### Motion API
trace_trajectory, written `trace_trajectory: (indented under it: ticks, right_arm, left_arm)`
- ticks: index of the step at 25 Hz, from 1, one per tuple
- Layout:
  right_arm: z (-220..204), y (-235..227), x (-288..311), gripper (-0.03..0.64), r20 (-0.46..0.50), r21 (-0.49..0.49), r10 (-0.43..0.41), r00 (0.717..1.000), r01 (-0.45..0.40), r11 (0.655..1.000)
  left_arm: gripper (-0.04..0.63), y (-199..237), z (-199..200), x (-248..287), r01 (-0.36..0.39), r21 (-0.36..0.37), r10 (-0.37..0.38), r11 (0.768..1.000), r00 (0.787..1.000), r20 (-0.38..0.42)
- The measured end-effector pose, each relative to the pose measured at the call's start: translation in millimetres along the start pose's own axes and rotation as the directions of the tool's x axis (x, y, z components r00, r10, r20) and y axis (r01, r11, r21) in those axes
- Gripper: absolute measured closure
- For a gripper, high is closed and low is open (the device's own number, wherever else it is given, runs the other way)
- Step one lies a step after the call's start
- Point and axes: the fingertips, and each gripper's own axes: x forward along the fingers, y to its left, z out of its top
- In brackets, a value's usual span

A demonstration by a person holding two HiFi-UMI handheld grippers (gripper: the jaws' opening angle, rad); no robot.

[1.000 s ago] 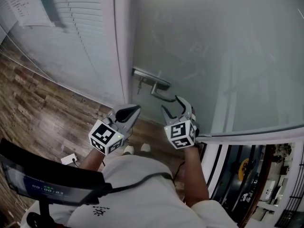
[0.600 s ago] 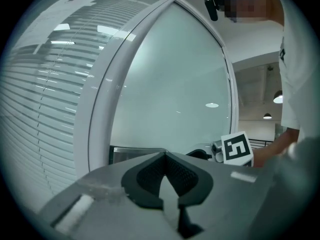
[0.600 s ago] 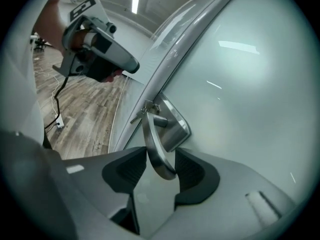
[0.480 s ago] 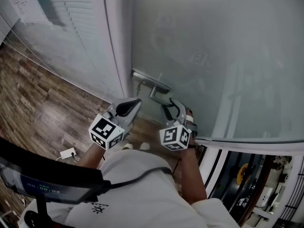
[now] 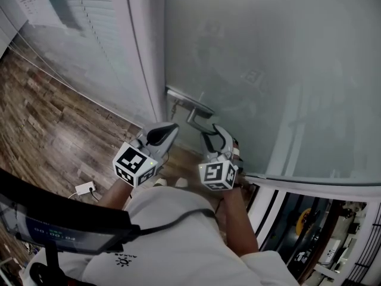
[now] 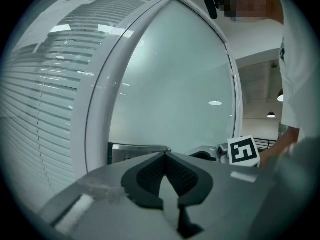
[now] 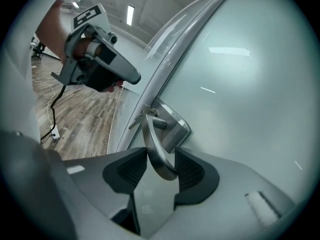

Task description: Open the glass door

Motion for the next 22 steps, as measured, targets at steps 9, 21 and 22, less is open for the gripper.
trace_trajectory:
  ticks: [9,21,22]
  right_arm:
    - [-10,10,14,0.449,0.061,0.208,0.017,0.998,-0.029,0.978]
    - [-9,2,33,0.453,0.032,0.184,0.059,0.998,-0.064,0.981]
    - [-9,1,36,0.453,0.031,0.179,0.061,0.998,-0.066,0.982]
  left_arm:
    - [0.592,1,-2,-3,-0.009,-0.010,0.009,1.000,1.000,-0.002]
    - [0.592,6,-1,-2,-0.019,0.000,0.019,1.000,1.000,-0.009]
    - [0.592,7,-1,-2,-0.023,0.001,0.023,1.000,1.000,-0.009]
